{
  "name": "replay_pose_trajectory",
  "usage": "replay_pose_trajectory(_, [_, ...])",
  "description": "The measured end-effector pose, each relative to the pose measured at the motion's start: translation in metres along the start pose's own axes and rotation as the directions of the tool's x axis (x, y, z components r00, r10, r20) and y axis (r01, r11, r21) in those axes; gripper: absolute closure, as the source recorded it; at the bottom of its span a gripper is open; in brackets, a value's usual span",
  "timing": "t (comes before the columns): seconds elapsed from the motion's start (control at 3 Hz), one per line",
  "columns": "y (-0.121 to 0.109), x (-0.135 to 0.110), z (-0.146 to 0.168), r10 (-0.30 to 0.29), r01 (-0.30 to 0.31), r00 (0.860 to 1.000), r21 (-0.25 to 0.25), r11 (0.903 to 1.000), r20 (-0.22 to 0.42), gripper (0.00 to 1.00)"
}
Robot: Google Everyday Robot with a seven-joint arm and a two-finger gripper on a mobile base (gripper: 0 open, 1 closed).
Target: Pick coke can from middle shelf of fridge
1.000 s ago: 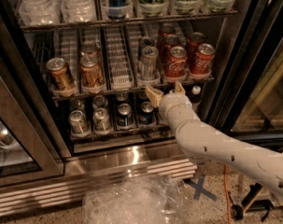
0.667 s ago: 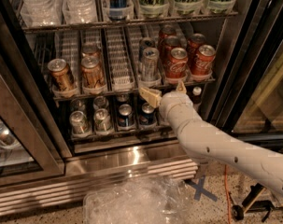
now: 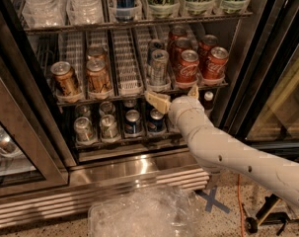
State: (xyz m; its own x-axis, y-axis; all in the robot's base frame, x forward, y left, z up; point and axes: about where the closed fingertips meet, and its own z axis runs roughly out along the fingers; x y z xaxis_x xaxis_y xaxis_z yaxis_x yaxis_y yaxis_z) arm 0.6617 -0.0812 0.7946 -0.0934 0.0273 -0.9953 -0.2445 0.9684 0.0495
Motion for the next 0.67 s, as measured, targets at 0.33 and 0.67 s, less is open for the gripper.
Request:
replay_pose_trajectory(0.33, [0.004, -0.012, -0.013, -0.032, 0.032, 0.999, 0.012, 0.9994, 0.022, 0.09])
replay_pose_trajectory(0.67, [0.003, -0.027, -0.031, -0.065, 0.063, 0.997, 0.035, 0.9974, 0.05, 0.1])
